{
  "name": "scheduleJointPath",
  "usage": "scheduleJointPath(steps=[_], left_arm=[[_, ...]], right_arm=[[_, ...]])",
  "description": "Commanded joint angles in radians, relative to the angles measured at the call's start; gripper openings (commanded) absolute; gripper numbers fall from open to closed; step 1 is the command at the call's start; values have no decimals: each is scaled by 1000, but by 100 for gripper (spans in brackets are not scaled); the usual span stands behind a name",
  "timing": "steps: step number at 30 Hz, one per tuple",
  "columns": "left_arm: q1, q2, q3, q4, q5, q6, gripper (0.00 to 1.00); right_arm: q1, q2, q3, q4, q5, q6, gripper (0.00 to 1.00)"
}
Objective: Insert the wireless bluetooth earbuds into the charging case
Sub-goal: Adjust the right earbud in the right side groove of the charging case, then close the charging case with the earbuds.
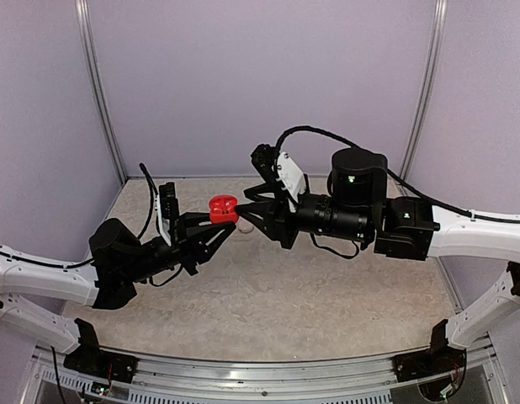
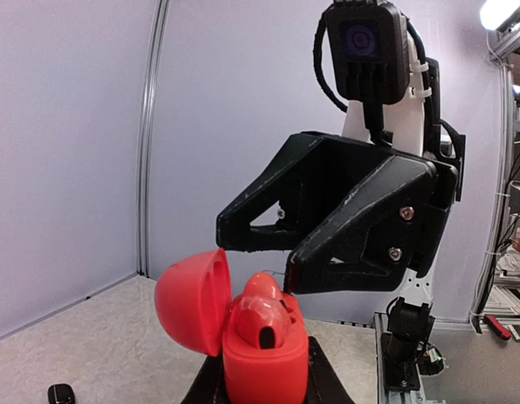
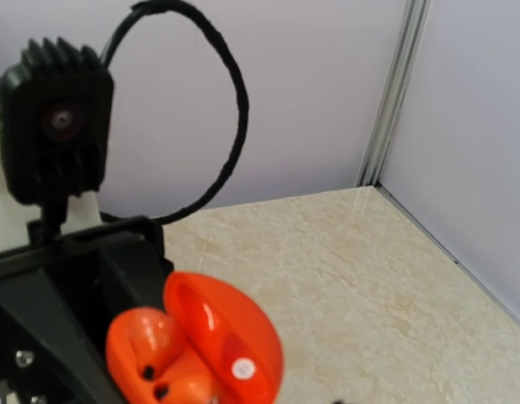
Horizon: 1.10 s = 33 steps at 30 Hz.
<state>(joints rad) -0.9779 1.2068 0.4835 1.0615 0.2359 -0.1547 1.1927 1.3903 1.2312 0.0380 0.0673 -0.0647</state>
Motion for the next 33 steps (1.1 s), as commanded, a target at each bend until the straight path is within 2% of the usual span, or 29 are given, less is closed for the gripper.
scheduleJointPath(steps=[1, 6, 8, 15, 18, 33], left_arm=[[-5, -6, 29, 31, 22, 13, 0], [-4, -7, 30, 29, 31, 15, 0], [-4, -9, 28, 24, 40, 15, 0], [-4, -33, 22, -6, 104, 17, 0], [-6, -46, 18, -6, 141, 12, 0], [-21, -46, 33, -6, 205, 20, 0]], right_arm=[[-11, -4, -7, -15, -20, -4, 36], [-11, -31, -15, -11, -65, -27, 37], [-12, -48, -15, -12, -110, -37, 40], [-47, -75, 3, -53, -265, -36, 67], [-57, -68, 15, -77, -316, -34, 73], [-70, -10, 71, -127, -430, -29, 65]])
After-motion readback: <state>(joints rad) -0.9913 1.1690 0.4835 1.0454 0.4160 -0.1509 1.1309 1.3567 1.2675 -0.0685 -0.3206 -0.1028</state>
